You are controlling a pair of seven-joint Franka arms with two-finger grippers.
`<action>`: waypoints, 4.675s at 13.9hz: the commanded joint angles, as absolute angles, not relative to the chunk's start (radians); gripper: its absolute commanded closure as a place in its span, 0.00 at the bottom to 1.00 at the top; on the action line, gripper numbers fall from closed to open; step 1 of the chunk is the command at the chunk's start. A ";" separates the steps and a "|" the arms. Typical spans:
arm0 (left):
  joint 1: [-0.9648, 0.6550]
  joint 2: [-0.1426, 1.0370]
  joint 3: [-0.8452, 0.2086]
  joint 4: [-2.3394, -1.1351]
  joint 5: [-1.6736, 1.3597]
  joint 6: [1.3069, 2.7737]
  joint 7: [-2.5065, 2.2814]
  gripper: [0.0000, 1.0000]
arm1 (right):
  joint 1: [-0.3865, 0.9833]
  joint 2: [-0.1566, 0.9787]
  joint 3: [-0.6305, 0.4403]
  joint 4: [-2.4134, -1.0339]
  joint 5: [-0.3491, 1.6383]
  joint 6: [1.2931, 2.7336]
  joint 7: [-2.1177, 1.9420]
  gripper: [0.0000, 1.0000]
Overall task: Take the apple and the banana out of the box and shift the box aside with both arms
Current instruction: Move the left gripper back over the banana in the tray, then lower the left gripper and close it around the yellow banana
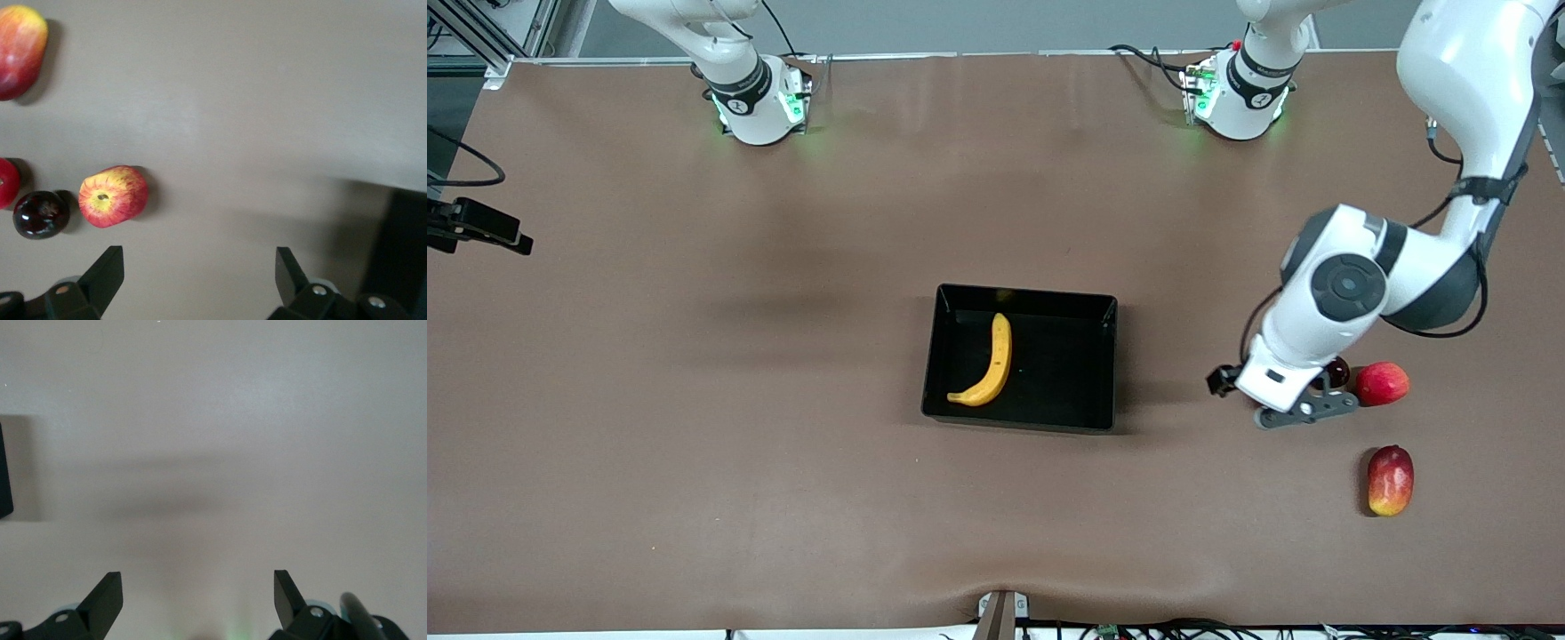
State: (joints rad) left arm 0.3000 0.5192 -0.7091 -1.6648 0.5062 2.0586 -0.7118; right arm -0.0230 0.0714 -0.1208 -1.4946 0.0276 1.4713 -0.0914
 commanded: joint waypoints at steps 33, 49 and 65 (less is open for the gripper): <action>-0.446 0.891 -0.356 -1.396 0.511 2.358 -1.054 0.00 | -0.049 0.086 -0.112 -1.468 0.025 1.463 -0.100 0.00; -0.456 0.913 -0.356 -1.353 0.503 2.424 -1.008 0.00 | -0.058 0.153 -0.112 -1.470 0.034 1.489 -0.100 0.00; -0.492 0.965 -0.353 -1.355 0.509 2.480 -0.928 0.87 | -0.071 0.184 -0.107 -1.474 0.044 1.508 -0.087 0.00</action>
